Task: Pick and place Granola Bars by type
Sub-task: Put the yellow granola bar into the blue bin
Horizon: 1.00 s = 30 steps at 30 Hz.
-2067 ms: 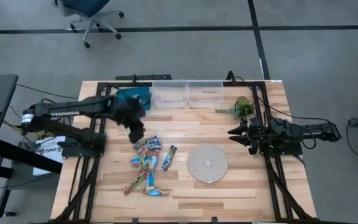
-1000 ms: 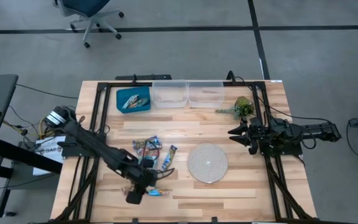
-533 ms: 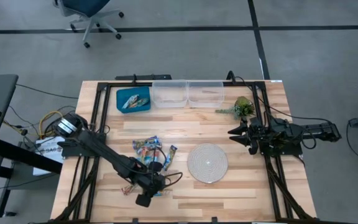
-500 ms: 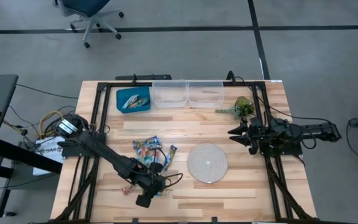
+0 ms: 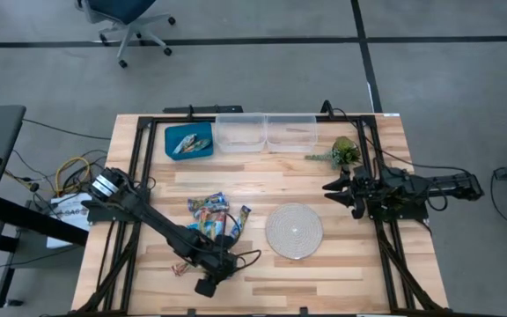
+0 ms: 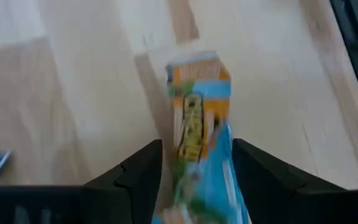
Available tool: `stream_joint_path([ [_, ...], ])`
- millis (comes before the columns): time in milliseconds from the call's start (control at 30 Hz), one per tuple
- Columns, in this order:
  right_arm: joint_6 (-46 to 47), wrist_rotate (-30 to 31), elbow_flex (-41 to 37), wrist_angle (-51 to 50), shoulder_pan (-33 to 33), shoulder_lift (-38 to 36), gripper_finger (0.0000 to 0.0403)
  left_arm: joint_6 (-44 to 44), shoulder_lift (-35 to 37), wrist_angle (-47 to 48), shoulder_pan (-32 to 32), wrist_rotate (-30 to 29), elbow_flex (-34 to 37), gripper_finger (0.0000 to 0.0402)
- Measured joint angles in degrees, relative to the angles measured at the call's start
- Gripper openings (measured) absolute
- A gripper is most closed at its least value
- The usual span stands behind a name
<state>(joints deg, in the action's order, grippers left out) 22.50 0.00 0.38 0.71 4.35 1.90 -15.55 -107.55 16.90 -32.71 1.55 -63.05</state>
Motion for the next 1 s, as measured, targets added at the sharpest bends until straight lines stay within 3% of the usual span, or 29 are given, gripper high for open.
stream_joint_path([
  [333,0.02,-0.01,0.00,-0.02,0.00,0.36,0.0141,0.13,-1.25,0.50,-0.02,-0.61,-0.07,0.0186],
  [733,0.00,0.00,0.00,-0.14,0.01,0.41,0.0141,-2.30,-1.18,1.49,0.09,1.37,-0.09,0.0076],
  [1000,0.01,-0.01,0.00,-0.14,-0.01,0.41,0.0143,-3.88,0.17,2.63,0.44,4.57,-1.03,0.0060],
])
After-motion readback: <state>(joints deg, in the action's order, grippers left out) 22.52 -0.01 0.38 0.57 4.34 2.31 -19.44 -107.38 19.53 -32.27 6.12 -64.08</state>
